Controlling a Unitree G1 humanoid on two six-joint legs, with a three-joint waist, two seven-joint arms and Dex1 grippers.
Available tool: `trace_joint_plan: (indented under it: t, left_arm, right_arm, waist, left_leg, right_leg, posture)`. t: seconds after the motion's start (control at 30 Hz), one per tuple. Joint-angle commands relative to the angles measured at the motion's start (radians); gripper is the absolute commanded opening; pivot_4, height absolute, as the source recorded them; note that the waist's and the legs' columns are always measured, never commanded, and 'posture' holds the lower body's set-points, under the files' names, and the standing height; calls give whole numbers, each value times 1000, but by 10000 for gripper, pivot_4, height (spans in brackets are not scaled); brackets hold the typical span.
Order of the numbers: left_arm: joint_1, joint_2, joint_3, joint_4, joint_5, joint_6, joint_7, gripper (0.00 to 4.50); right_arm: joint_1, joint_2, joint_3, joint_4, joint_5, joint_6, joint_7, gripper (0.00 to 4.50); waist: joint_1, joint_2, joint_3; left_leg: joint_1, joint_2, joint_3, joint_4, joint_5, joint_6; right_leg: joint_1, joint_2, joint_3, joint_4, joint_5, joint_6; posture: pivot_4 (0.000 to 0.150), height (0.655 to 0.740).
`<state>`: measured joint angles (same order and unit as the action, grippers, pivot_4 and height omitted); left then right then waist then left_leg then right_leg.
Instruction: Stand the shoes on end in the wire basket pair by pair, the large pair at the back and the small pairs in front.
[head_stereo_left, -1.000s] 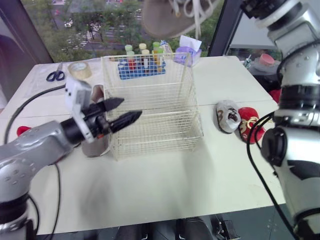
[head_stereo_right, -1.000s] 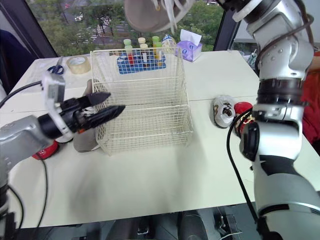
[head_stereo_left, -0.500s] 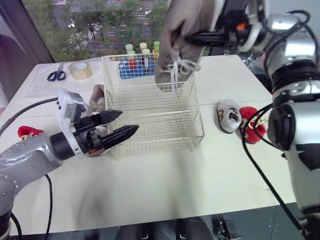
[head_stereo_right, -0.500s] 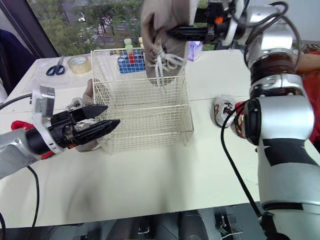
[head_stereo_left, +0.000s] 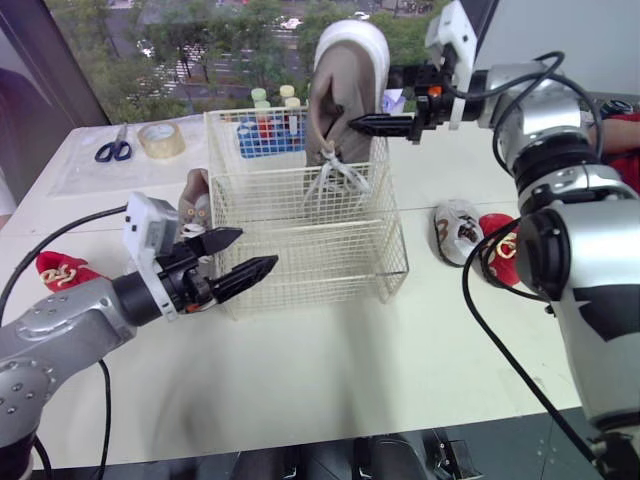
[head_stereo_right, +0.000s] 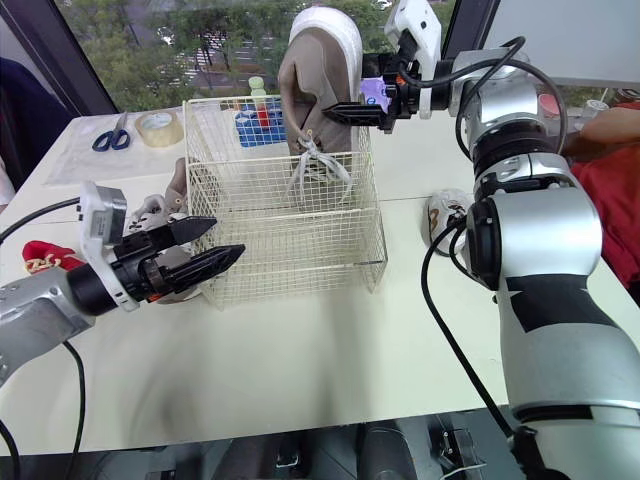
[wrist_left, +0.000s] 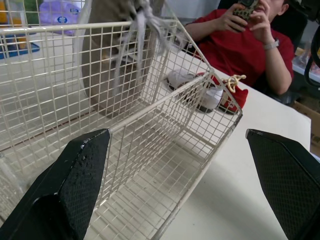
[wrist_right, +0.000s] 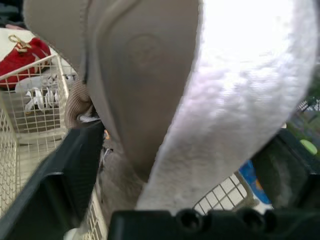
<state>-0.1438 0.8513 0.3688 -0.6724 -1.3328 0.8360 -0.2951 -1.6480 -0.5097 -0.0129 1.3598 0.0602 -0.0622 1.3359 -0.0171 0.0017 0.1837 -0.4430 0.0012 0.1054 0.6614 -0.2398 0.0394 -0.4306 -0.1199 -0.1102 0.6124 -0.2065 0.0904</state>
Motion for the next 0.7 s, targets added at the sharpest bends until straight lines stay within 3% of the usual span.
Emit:
trace_joint_plan:
  t: [0.03, 0.37, 0.5, 0.6, 0.7]
  left_arm:
    - [-7, 3, 11, 0, 15, -25, -16, 45000]
    - [-170, 8, 125, 267, -53, -32, -19, 45000]
    - [-230, 17, 82, 335, 15, -28, -78, 45000]
    - [-275, 9, 82, 384, 69, -35, -19, 45000]
    - [-366, 23, 77, 472, 160, -10, 138, 45000]
  right_arm:
    - [-57, -68, -70, -40, 34, 3, 28, 44616]
    - [-17, -185, -134, -89, 64, 62, 121, 44616]
    - [-19, -162, -127, -113, 50, 37, 116, 44616]
    - [-9, -205, -135, -125, 51, 45, 99, 44616]
    - [18, -269, -159, -194, 90, 112, 141, 44616]
  waist:
    - [4, 0, 0]
    - [-3, 0, 0]
    - [-13, 1, 0]
    - [-7, 1, 0]
    - [9, 0, 0]
  left_leg:
    - [0, 0, 0, 0, 0, 0]
    - [1, 0, 0, 0, 0, 0]
    - [2, 1, 1, 0, 2, 2]
    - [1, 1, 1, 0, 2, 2]
    - [1, 0, 1, 0, 2, 2]
  right_leg:
    - [0, 0, 0, 0, 0, 0]
    - [1, 0, 0, 0, 0, 0]
    - [1, 1, 0, 1, 0, 0]
    - [1, 1, 0, 1, 0, 0]
    - [1, 0, 0, 0, 0, 0]
  posture:
    - [1500, 7400]
    - [1500, 7400]
    - [1500, 7400]
    - [1500, 7400]
    - [1500, 7400]
